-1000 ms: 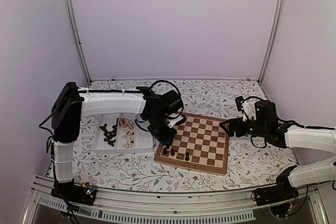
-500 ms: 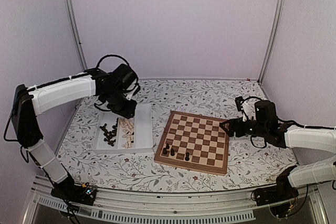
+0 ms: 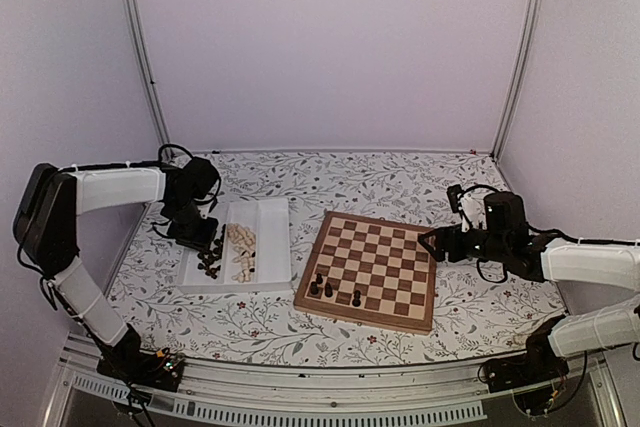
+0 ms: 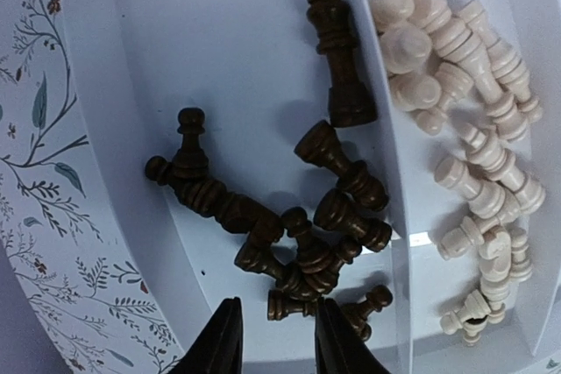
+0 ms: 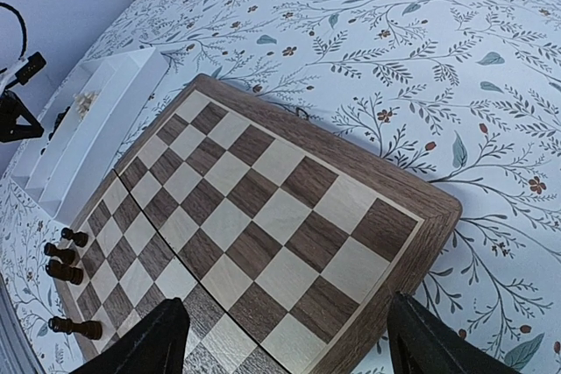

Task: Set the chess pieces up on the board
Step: Pick up the chess piece from the storage box.

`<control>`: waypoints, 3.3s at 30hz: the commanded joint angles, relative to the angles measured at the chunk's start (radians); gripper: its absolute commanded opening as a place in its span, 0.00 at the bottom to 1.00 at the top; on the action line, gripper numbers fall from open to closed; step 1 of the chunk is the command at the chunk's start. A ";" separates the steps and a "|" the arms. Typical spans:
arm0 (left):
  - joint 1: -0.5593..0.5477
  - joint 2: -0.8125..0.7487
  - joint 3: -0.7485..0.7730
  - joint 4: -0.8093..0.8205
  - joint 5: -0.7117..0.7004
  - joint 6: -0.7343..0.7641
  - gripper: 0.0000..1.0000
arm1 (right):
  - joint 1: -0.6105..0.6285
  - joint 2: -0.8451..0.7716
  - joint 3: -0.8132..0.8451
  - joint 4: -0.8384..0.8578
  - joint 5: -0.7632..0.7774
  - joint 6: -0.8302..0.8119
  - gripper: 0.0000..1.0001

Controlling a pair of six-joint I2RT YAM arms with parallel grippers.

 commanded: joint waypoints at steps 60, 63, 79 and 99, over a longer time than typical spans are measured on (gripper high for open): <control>-0.091 -0.345 -0.202 0.396 0.422 0.153 0.00 | 0.011 0.043 0.043 0.019 -0.145 -0.007 0.76; -0.186 -0.347 -0.211 0.446 0.518 0.192 0.00 | 0.015 0.041 0.056 0.052 -0.232 0.004 0.76; -0.454 -0.172 -0.070 0.541 0.741 0.279 0.00 | 0.147 0.267 0.254 0.215 -0.567 0.112 0.77; -0.496 -0.057 0.000 0.578 0.807 0.279 0.00 | 0.260 0.486 0.382 0.357 -0.649 0.203 0.65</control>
